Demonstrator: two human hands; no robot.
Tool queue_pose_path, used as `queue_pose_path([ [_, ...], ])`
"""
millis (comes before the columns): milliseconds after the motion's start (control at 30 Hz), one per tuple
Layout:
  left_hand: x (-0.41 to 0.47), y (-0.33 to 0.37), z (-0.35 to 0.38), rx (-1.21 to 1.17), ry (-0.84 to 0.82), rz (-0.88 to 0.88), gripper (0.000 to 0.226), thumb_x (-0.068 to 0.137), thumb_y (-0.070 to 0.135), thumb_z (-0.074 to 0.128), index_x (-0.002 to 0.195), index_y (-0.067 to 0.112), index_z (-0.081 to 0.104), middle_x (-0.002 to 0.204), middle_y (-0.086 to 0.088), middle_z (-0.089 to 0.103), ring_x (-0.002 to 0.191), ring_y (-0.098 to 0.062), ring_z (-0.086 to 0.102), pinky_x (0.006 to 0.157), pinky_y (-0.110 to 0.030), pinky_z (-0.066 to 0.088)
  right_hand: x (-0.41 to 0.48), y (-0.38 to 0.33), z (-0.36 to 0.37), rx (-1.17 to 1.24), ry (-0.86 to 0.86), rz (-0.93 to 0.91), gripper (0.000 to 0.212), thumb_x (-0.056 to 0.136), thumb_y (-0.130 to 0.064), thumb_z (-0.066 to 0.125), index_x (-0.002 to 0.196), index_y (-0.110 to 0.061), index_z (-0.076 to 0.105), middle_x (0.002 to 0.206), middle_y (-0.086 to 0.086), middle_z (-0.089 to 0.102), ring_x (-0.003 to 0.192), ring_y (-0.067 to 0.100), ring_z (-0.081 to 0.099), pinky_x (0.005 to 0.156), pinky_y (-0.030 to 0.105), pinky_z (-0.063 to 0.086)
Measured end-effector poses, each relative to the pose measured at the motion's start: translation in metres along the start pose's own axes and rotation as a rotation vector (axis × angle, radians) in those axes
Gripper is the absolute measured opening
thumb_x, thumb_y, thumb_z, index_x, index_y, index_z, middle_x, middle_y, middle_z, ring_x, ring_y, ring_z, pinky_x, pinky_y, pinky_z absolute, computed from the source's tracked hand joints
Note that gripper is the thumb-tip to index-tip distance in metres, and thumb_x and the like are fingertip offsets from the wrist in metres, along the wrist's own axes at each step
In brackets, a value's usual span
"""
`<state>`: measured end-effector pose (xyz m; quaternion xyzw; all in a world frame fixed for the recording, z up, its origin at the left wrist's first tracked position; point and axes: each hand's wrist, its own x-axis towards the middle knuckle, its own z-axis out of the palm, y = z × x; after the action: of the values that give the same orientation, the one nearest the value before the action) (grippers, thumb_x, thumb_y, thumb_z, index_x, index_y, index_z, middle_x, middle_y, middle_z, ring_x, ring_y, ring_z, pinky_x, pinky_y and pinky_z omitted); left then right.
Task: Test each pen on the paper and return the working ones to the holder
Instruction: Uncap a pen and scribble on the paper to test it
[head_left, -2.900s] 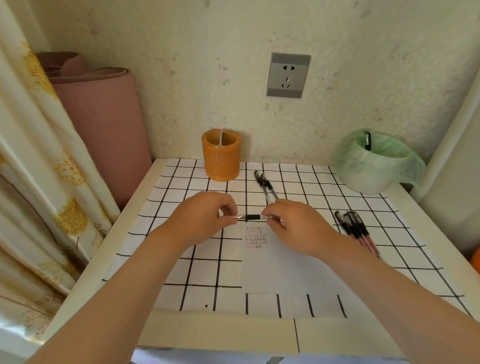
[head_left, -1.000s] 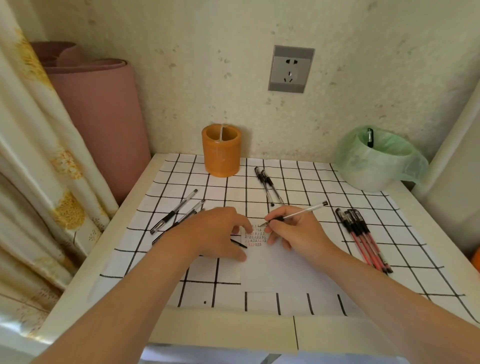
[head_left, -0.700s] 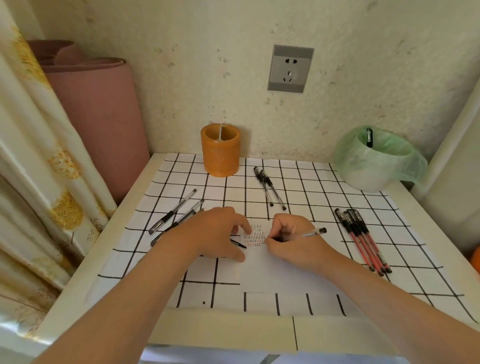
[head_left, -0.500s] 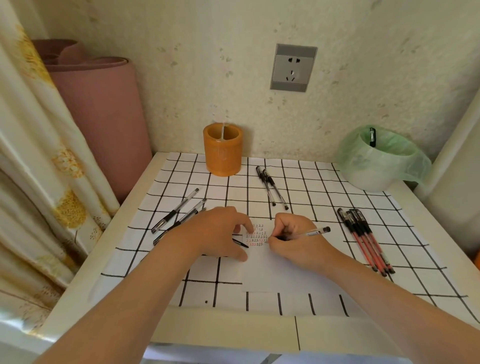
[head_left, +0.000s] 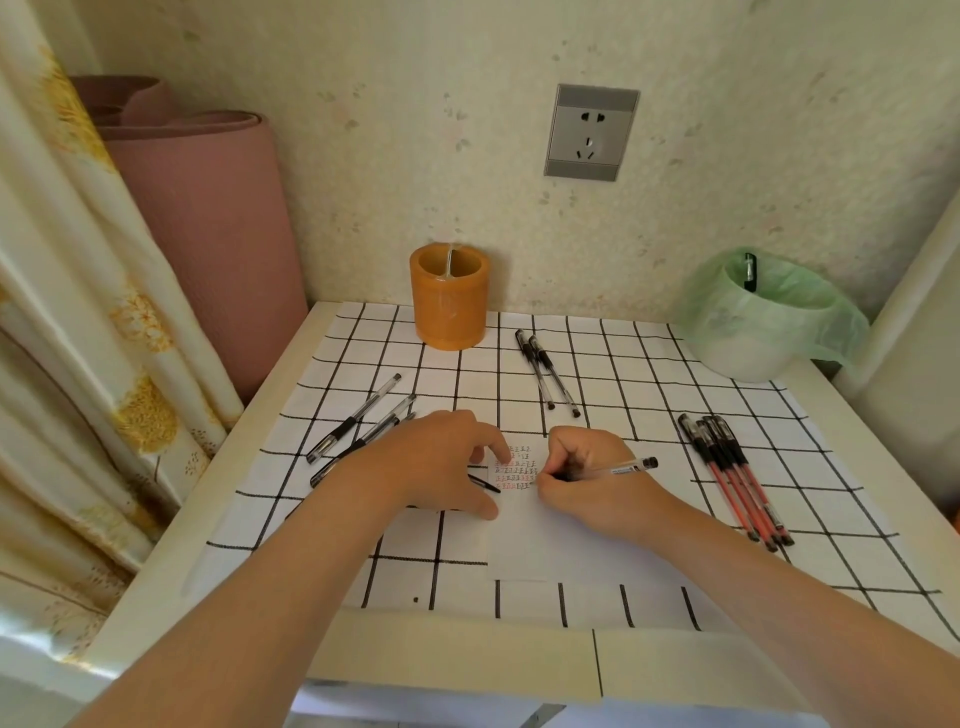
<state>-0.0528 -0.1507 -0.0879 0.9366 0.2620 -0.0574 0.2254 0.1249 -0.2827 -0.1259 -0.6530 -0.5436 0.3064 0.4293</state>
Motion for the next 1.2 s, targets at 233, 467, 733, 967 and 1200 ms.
queue_pose_path([
  [233,-0.0007,0.0008,-0.0003,0.0,-0.003,-0.011,0.058,0.071,0.051,0.081,0.123,0.046,0.056,0.105,0.016,0.051,0.099,-0.007,0.053,0.087,-0.033,0.05,-0.0004,-0.0003,0.0002,0.009,0.019,-0.002,0.021,0.076,0.002,0.066,0.065,-0.01,0.053,0.057,-0.005,0.052,0.051,0.008,0.042,0.046,0.024,0.033],
  [467,-0.0014,0.0029,-0.0025,0.002,-0.004,-0.007,0.058,0.072,0.05,0.081,0.124,0.045,0.056,0.105,0.015,0.051,0.101,-0.009,0.053,0.09,-0.035,0.05,0.0006,0.0018,-0.0003,-0.007,-0.015,-0.02,0.017,0.076,0.001,0.066,0.067,-0.008,0.054,0.059,-0.004,0.052,0.052,0.008,0.043,0.047,0.025,0.034],
  [733,-0.0023,0.0038,-0.0031,0.003,-0.011,-0.009,0.059,0.072,0.05,0.081,0.125,0.044,0.056,0.105,0.015,0.051,0.101,-0.009,0.053,0.089,-0.035,0.05,0.0011,0.0018,0.0006,-0.031,-0.001,0.008,0.018,0.076,0.0,0.065,0.067,-0.009,0.051,0.058,-0.003,0.05,0.051,0.01,0.04,0.047,0.026,0.032],
  [967,-0.0016,0.0024,-0.0009,-0.007,-0.007,-0.012,0.058,0.072,0.048,0.082,0.124,0.043,0.057,0.104,0.015,0.05,0.101,-0.01,0.053,0.091,-0.036,0.049,0.0004,0.0038,0.0004,-0.014,-0.012,-0.031,0.018,0.075,-0.003,0.064,0.066,-0.014,0.053,0.061,-0.003,0.052,0.055,0.011,0.042,0.049,0.028,0.032],
  [1200,-0.002,0.0031,-0.0019,-0.012,-0.007,-0.008,0.057,0.072,0.047,0.082,0.123,0.043,0.058,0.104,0.014,0.051,0.102,-0.01,0.054,0.091,-0.036,0.05,0.0016,0.005,-0.0016,-0.01,-0.047,-0.024,0.014,0.075,-0.006,0.065,0.068,-0.015,0.056,0.063,-0.005,0.054,0.056,0.011,0.046,0.05,0.029,0.034],
])
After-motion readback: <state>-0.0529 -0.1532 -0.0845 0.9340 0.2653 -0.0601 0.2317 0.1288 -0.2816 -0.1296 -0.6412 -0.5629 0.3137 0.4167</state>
